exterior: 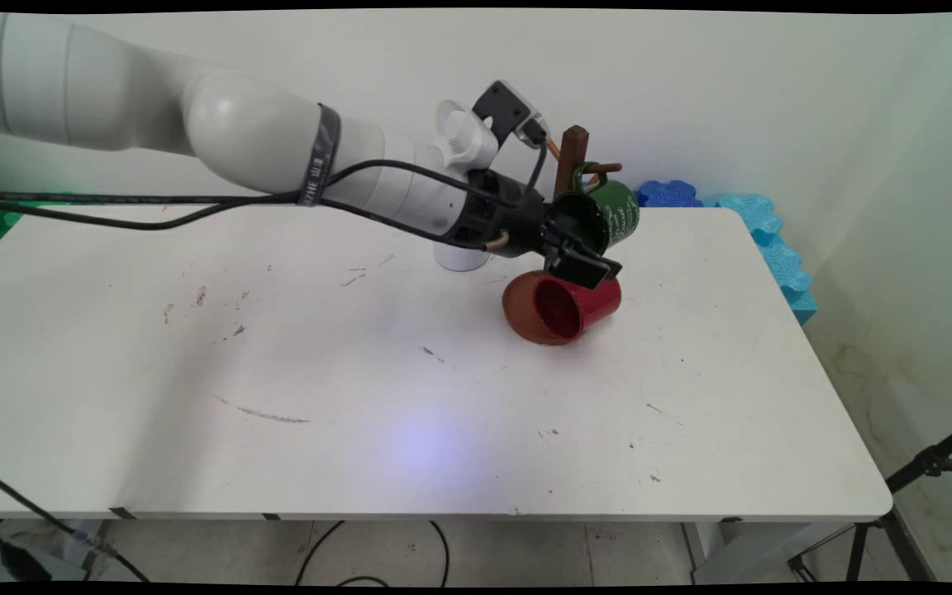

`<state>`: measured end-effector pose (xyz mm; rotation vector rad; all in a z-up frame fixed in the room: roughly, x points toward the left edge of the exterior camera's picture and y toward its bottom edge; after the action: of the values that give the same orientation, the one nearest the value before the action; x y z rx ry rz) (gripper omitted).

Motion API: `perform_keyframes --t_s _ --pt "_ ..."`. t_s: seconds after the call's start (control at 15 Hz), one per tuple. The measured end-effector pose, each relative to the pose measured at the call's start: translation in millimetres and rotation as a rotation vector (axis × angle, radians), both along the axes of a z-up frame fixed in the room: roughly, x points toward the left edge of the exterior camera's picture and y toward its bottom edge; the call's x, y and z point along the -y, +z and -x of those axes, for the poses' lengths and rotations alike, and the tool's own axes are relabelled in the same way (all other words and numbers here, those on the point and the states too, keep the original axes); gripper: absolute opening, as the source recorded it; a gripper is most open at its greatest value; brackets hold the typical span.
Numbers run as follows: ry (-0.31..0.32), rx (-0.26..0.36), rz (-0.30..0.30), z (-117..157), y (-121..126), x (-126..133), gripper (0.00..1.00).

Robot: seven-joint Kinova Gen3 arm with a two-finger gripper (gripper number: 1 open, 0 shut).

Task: Pick up the green mug from the rack

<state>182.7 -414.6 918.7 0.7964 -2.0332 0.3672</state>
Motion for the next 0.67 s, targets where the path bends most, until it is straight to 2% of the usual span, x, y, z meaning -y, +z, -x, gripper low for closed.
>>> perform_keyframes --t_s 0.67 --pt "-0.002 0.000 0.021 15.8 -16.1 19.3 1.00"
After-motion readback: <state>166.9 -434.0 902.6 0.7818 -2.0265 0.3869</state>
